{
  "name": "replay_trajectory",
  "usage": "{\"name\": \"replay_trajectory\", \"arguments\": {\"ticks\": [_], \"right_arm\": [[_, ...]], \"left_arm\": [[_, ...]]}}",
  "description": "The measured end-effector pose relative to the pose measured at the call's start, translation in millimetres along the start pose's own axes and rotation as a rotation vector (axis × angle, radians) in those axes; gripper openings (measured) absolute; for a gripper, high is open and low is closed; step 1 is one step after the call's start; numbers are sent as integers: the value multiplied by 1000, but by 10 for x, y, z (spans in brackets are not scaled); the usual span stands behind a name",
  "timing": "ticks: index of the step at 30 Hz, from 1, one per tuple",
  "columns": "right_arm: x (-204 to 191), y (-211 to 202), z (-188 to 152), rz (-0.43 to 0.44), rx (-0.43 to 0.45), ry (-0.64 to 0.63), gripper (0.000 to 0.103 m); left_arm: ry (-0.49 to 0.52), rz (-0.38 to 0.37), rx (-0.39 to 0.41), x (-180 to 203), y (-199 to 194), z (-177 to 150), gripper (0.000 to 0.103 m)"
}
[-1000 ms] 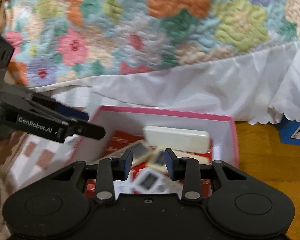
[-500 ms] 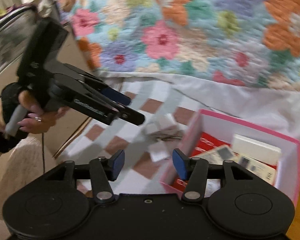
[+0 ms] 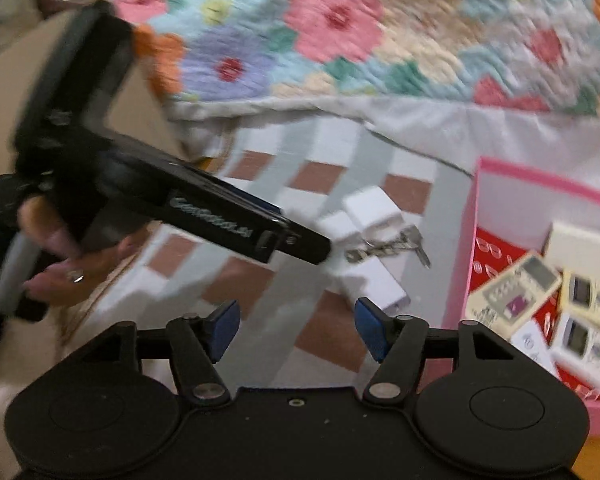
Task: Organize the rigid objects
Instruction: 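Move the left gripper back to a white charger cube, then close the left gripper on the white charger cube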
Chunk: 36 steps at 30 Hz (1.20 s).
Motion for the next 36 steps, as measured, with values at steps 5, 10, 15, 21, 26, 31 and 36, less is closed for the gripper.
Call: {"name": "replay_trajectory", "arguments": {"ticks": [5, 10, 15, 21, 26, 31, 36], "right_arm": [[-159, 377, -101, -56, -43, -25, 68], [-64, 654, -185, -163, -74, 53, 68], [12, 835, -240, -206, -90, 75, 68], [97, 943, -286, -214, -20, 126, 71], [108, 917, -280, -200, -42, 107, 71], [113, 928, -295, -181, -45, 71, 70], [123, 1009, -266, -229, -35, 48, 71]], "left_arm": [[-10, -9, -14, -169, 256, -80, 61], [26, 23, -27, -162, 502, -119, 61], [-19, -23, -38, -220, 654, -108, 58], [-120, -136, -81, -298, 754, -79, 30], [-202, -185, -173, -349, 706, -155, 30], [-292, -179, -203, -396, 738, -244, 34], [-327, -154, -183, -413, 821, -246, 44]]}}
Point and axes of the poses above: each gripper's, at about its wrist camera, not at the fingertips, and y roughly the way its jaws point, x to its right, z to its top, the point moved 3 cm from there along y, roughly the way its jaws point, and after that the axes turned 13 degrees about -y, right-handed, at the moved point
